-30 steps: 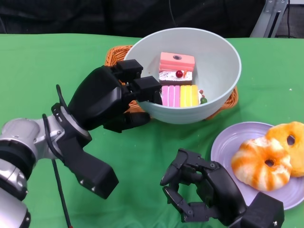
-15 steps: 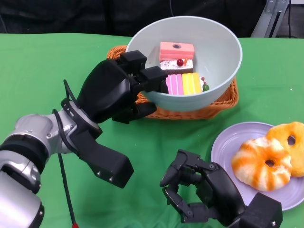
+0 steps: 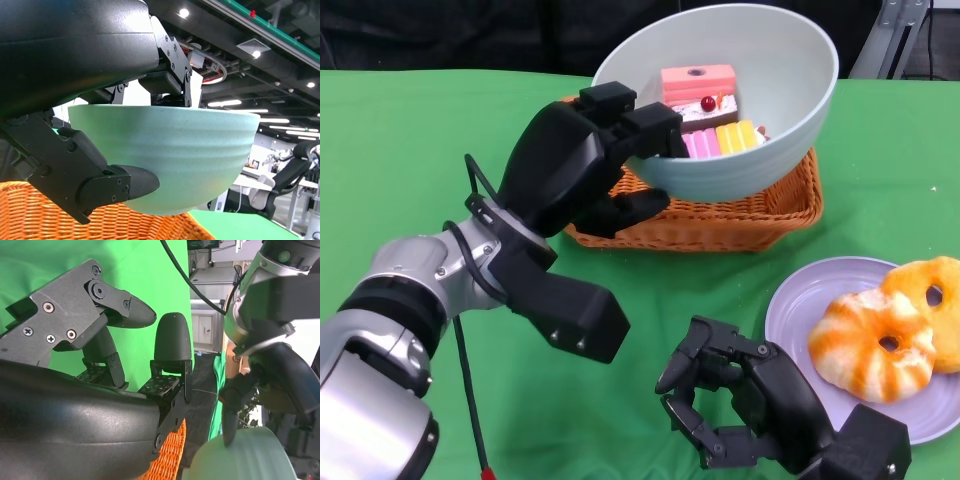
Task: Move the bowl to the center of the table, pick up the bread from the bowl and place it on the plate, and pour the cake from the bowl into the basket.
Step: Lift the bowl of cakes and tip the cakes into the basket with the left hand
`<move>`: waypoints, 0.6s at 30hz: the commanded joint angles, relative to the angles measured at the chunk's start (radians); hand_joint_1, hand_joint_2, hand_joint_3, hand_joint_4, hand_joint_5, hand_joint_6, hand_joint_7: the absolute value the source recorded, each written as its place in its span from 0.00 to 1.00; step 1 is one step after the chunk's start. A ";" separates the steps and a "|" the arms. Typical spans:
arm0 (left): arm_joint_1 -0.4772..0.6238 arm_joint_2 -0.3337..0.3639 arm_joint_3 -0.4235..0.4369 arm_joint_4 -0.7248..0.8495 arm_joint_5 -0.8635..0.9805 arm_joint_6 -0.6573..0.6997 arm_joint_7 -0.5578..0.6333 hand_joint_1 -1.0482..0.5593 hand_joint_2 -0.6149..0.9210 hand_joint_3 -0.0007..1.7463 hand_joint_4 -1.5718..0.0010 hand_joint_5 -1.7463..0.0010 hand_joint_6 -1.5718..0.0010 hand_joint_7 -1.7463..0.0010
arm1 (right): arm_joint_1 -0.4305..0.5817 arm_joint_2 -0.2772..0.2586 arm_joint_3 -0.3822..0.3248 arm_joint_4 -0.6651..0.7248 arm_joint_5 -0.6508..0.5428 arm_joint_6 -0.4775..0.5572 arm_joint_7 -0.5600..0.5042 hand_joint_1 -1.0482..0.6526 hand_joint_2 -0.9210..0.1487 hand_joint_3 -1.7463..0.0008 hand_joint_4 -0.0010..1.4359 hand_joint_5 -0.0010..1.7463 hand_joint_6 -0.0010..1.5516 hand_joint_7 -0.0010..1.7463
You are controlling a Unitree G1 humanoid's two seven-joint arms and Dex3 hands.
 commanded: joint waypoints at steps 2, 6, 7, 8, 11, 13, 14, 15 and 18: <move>-0.067 -0.016 0.029 -0.001 -0.044 0.004 -0.036 0.59 0.84 0.51 0.59 0.00 0.63 0.11 | -0.013 0.001 -0.003 0.015 -0.003 -0.020 -0.002 0.46 0.41 0.43 0.50 0.98 0.42 0.79; -0.078 -0.036 0.042 0.009 -0.067 0.008 -0.071 0.59 0.85 0.50 0.58 0.00 0.64 0.08 | -0.014 0.001 -0.002 0.020 -0.005 -0.028 -0.001 0.46 0.40 0.44 0.50 0.98 0.42 0.79; -0.080 -0.041 0.045 0.012 -0.076 0.008 -0.084 0.59 0.85 0.50 0.58 0.00 0.65 0.06 | -0.013 0.002 -0.002 0.020 -0.006 -0.031 -0.002 0.46 0.40 0.44 0.50 0.98 0.42 0.79; -0.082 -0.044 0.048 0.013 -0.081 0.008 -0.094 0.59 0.85 0.50 0.58 0.00 0.65 0.05 | -0.011 0.002 -0.001 0.019 -0.007 -0.031 -0.003 0.46 0.39 0.44 0.50 0.98 0.42 0.78; -0.089 -0.055 0.056 0.018 -0.089 0.014 -0.125 0.58 0.85 0.50 0.58 0.00 0.67 0.03 | -0.011 0.003 0.000 0.024 0.002 -0.035 0.007 0.48 0.39 0.44 0.50 0.99 0.42 0.78; -0.093 -0.061 0.058 0.020 -0.094 0.017 -0.142 0.58 0.85 0.50 0.58 0.00 0.67 0.03 | -0.009 0.002 0.001 0.021 0.003 -0.029 0.011 0.48 0.40 0.43 0.49 0.98 0.42 0.79; -0.094 -0.063 0.056 0.020 -0.094 0.019 -0.145 0.57 0.85 0.49 0.58 0.00 0.67 0.03 | -0.008 0.003 0.001 0.018 0.006 -0.024 0.014 0.47 0.40 0.43 0.49 0.98 0.42 0.79; -0.096 -0.066 0.055 0.021 -0.095 0.022 -0.151 0.57 0.85 0.48 0.58 0.00 0.67 0.03 | -0.006 0.004 0.001 0.014 0.011 -0.016 0.019 0.47 0.40 0.43 0.49 0.98 0.42 0.78; -0.100 -0.079 0.059 0.026 -0.105 0.037 -0.171 0.54 0.94 0.25 0.58 0.00 0.68 0.03 | -0.005 0.003 0.001 0.014 0.018 -0.010 0.030 0.46 0.39 0.44 0.48 0.99 0.42 0.78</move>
